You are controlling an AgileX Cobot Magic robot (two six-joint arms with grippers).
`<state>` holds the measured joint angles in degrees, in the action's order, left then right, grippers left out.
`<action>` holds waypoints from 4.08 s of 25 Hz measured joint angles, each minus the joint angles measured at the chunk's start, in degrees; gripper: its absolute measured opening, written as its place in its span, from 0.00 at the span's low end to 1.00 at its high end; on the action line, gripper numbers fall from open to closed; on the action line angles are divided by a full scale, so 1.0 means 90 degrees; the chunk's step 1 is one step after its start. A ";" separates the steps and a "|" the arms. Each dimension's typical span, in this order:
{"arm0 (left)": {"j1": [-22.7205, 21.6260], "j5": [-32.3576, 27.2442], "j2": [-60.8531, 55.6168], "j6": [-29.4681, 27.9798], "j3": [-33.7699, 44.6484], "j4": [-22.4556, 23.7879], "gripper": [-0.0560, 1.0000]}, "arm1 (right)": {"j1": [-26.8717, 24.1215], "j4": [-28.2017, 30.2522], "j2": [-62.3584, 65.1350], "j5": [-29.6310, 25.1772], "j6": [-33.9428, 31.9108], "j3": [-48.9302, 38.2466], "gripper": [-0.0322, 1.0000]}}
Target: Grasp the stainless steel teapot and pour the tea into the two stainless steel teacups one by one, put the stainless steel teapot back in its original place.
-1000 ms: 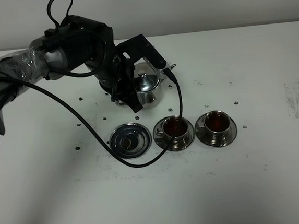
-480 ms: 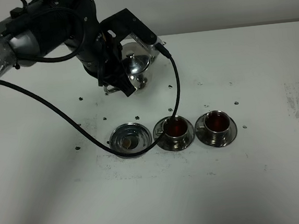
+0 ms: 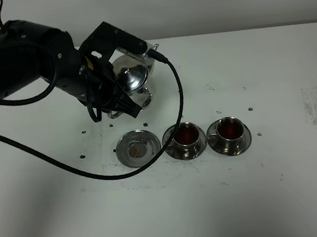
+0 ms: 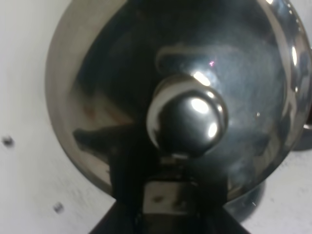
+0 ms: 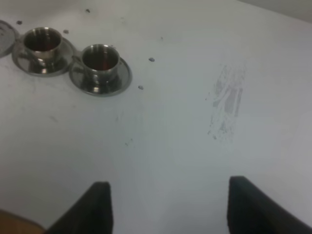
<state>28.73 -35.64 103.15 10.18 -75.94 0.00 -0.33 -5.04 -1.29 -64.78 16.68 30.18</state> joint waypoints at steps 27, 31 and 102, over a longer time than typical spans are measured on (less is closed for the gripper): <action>0.0320 -0.0532 -0.0360 -0.1290 0.1030 -0.0264 0.25 | 0.0000 0.0000 0.0000 0.0000 0.0000 0.0000 0.54; 0.0320 -0.0368 -0.0360 -0.1451 0.1236 -0.0135 0.25 | 0.0000 0.0000 0.0000 0.0000 0.0000 0.0000 0.54; 0.0442 0.0183 0.0448 -0.1526 0.1236 -0.0299 0.34 | 0.0000 0.0000 0.0000 0.0000 0.0000 0.0000 0.54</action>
<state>32.71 -33.99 107.19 -3.55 -64.81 -2.69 -0.33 -5.04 -1.29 -64.78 16.68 30.18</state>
